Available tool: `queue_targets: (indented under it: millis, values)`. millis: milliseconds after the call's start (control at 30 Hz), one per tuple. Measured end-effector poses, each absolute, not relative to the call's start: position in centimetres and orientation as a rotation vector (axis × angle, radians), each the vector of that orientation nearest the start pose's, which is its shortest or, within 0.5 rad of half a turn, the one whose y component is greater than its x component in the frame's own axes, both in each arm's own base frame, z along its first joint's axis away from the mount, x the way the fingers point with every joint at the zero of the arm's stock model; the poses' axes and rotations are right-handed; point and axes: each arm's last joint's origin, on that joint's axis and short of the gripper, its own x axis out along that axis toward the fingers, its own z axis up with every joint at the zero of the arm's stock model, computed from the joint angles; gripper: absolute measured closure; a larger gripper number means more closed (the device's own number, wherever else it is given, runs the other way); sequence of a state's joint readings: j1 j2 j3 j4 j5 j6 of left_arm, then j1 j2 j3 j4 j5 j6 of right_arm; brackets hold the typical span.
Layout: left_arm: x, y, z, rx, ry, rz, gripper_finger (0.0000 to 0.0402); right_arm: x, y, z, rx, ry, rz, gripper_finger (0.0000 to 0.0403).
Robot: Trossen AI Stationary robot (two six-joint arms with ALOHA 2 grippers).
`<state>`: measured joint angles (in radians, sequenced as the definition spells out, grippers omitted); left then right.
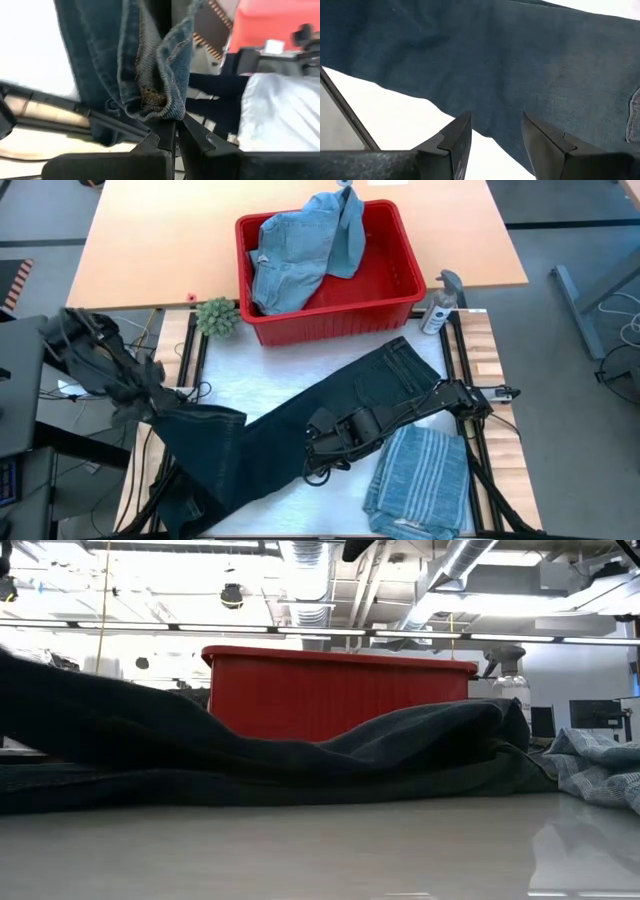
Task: Fold Laundry from Bin
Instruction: Fold the blue denim pants
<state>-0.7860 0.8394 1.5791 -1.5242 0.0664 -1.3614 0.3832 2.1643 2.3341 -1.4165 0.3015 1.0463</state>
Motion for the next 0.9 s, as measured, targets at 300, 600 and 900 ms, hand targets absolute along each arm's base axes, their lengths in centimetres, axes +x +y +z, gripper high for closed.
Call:
queue_targets:
  millis: [300,600,900]
  values:
    - [2.6,-2.7,47.8,-0.945,1.039,-0.237,0.0401,39.3,14.9,33.0,0.544,1.092,-0.647,0.0207]
    - [1.8,-2.1,49.0,-1.028,1.044,-0.284,0.0401,38.8,14.8,32.9,0.568,1.113,-0.716,0.0207]
    - [0.6,-1.0,51.3,-1.149,1.005,-0.358,0.0401,38.9,14.6,32.9,0.571,1.112,-0.720,0.0207]
